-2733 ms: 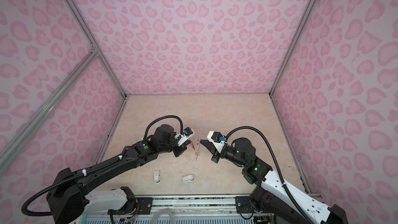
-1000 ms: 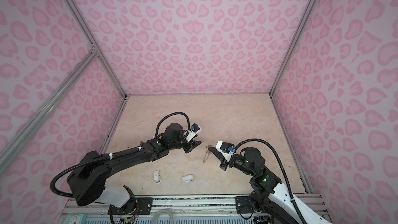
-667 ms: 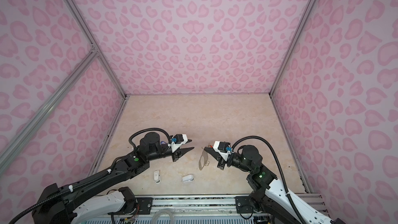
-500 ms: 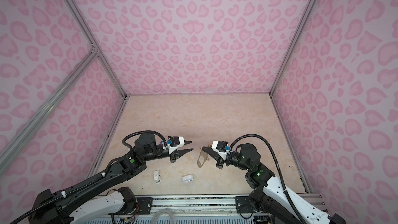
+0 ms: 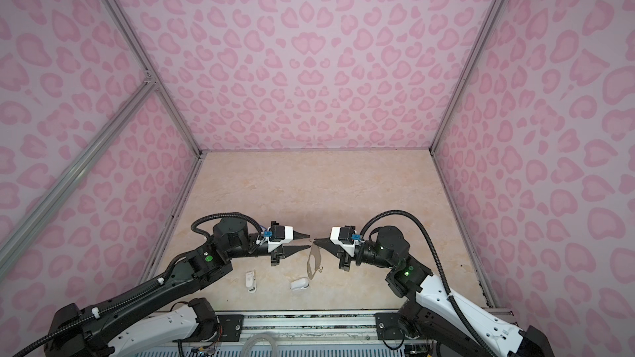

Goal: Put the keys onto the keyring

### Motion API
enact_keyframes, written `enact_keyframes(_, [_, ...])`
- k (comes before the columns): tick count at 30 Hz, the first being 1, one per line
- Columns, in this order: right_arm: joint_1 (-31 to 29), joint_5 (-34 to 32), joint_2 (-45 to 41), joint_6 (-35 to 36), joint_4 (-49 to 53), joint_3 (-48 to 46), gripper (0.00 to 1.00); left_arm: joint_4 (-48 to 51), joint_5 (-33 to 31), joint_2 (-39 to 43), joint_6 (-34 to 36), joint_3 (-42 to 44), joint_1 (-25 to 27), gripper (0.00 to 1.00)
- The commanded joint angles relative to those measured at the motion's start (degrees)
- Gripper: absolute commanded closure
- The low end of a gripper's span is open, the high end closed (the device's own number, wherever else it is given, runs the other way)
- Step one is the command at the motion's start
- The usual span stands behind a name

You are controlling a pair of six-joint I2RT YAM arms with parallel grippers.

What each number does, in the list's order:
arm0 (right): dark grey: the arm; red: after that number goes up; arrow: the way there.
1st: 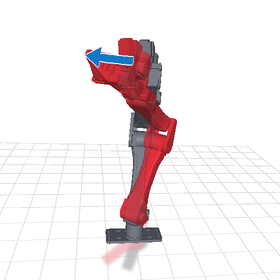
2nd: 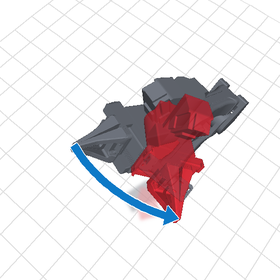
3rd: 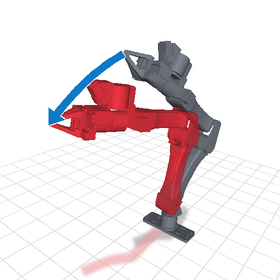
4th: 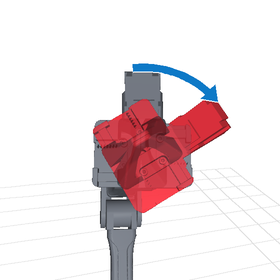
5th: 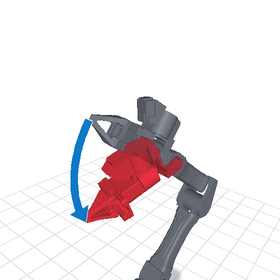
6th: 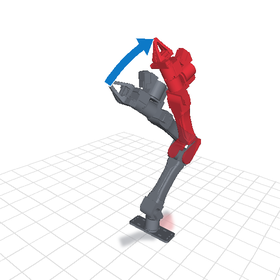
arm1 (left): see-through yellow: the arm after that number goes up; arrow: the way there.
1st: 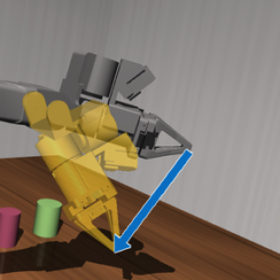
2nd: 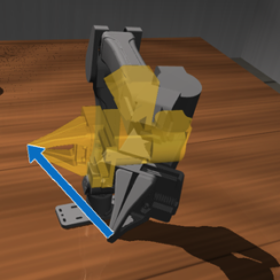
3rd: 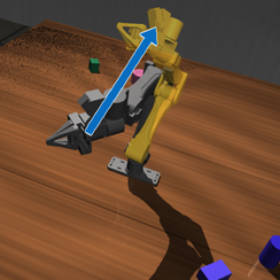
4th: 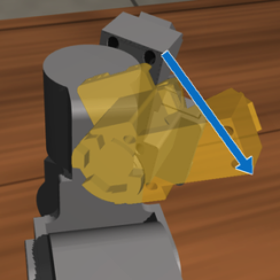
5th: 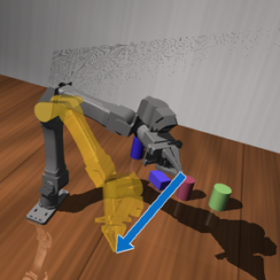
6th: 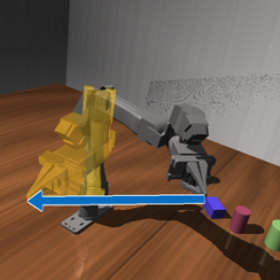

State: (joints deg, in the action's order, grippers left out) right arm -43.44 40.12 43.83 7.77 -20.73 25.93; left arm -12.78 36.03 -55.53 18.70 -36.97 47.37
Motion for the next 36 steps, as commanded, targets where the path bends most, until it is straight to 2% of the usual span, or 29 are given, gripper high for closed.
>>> enact_keyframes(1, [-0.66,-0.13,0.45,0.62,-2.93,0.43,1.0,-0.07,1.05,0.57,0.73,-1.0,0.09,0.75])
enact_keyframes(4, [-1.2,-0.3,0.89,0.83,-3.17,0.61,1.0,0.14,1.41,0.43,0.9,-1.09,0.25,0.79])
enact_keyframes(10, [-2.02,-0.75,2.04,1.23,-3.04,0.79,1.0,-0.04,0.93,0.62,0.86,-0.91,0.69,0.96])
enact_keyframes(11, [-2.04,-1.39,1.84,1.72,-2.57,0.79,1.0,0.23,0.53,0.83,1.06,-0.91,0.7,0.96])
enact_keyframes(15, [-2.0,-6.72,-1.25,5.46,3.11,1.04,0.77,1.24,-1.6,2.07,2.47,-0.66,0.77,0.96])
enact_keyframes(19, [-1.91,-11.07,-4.37,8.93,11.13,1.75,0.7,1.53,-2.93,2.52,3.75,-1.3,0.71,0.96])
enact_keyframes(23, [-1.9,-13.05,-5.91,9.42,14.1,1.93,0.68,3.4,-3.78,2.53,5.76,-1.77,0.79,0.96])
enact_keyframes(27, [-1.87,-12.08,-5.63,8.45,12.77,1.82,0.68,4.44,-5.54,2.41,9.7,-2.36,1.2,0.96])
enact_keyframes(36, [-2.08,-11.2,-3.8,9.49,12.56,2.69,0.69,5.39,-13.53,3.21,26.17,-2.43,4.39,0.96])
